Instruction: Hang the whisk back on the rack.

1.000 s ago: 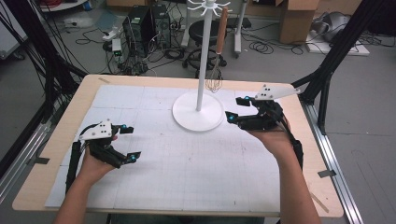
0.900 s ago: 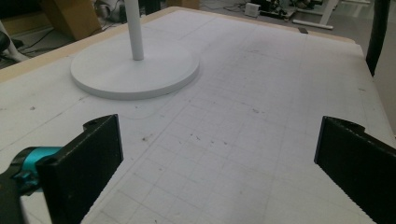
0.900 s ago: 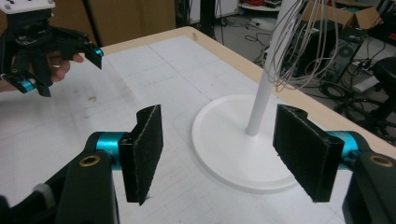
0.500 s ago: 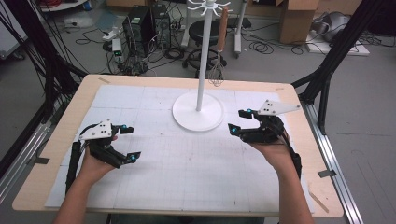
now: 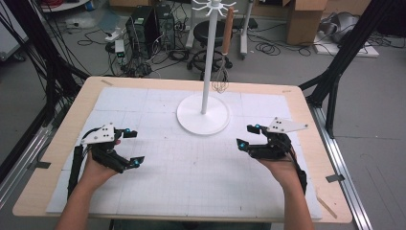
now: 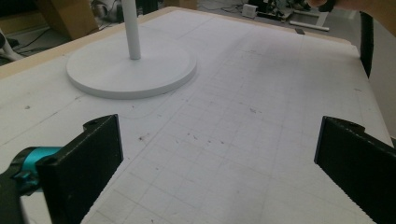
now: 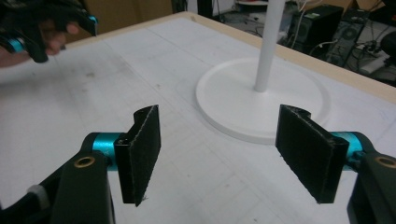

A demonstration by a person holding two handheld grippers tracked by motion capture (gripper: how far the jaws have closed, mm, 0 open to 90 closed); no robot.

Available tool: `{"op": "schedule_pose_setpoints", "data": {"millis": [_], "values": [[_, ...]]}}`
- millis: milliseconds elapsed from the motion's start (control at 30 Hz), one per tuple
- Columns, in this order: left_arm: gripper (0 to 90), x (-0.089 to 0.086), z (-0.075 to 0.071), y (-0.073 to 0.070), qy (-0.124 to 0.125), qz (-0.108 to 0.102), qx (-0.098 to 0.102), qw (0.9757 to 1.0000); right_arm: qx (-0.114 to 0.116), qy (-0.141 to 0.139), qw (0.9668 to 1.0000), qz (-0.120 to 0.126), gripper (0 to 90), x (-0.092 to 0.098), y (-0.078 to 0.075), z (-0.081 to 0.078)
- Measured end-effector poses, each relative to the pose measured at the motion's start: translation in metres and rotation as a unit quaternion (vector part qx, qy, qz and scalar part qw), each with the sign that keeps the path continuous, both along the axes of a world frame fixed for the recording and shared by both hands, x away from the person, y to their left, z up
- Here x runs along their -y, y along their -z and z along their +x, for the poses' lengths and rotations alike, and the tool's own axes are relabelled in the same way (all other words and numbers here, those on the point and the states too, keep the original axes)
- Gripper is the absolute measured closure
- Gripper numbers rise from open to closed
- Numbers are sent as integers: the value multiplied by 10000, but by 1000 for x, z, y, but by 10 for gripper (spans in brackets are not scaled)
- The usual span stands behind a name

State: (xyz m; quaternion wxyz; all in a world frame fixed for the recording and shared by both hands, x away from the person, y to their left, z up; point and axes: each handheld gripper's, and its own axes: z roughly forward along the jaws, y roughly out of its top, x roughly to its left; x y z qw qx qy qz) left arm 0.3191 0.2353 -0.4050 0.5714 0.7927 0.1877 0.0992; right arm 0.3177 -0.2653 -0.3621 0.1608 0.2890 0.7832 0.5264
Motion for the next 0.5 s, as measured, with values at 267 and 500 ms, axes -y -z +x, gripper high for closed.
{"op": "schedule_pose_setpoints", "data": {"millis": [267, 500], "values": [[17, 0, 0, 0, 19, -18, -10, 10000, 58, -2, 9999, 82, 286, 2, 4, -7], [17, 1, -1, 0, 4, -15, -2, 10000, 77, -60, 9997, 219, 261, 5, 2, -13]]}}
